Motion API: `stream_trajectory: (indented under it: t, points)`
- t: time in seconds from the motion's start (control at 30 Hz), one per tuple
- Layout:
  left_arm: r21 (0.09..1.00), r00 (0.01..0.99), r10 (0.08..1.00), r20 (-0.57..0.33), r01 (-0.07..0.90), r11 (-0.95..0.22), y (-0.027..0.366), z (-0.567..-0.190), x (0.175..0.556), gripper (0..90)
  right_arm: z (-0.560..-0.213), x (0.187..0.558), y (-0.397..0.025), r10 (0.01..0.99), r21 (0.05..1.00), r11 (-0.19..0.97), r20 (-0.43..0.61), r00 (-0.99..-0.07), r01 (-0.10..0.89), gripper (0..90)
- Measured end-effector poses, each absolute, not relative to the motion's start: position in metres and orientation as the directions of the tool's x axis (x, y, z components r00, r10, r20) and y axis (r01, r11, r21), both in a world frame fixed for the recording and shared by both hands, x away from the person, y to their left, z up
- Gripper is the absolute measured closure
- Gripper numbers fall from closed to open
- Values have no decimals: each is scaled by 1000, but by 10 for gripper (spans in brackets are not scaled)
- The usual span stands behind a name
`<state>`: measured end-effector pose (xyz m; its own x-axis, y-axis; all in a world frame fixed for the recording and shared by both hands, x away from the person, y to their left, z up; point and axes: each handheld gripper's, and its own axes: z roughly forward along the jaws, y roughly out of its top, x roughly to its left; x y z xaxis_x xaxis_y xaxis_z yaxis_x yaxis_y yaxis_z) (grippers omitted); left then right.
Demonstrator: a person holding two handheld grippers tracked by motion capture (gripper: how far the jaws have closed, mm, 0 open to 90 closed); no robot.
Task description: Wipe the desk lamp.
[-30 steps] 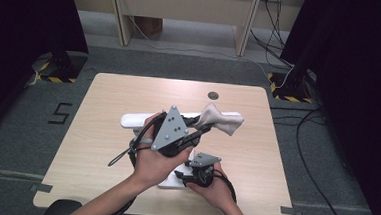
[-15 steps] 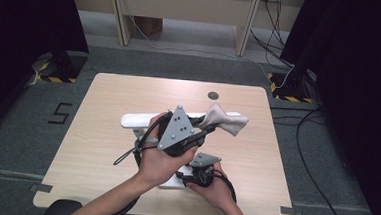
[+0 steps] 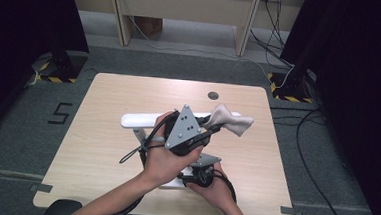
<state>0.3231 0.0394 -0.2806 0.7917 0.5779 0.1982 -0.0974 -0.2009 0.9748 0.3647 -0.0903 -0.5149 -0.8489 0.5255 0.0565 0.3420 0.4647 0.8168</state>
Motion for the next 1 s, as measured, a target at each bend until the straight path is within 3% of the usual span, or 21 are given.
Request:
stream_trajectory:
  t: [1.0]
  points:
    - [971,805,559,200,-86,-223,22,-277,327,767,-515,365,-90,524,817,465,56,-850,341,442]
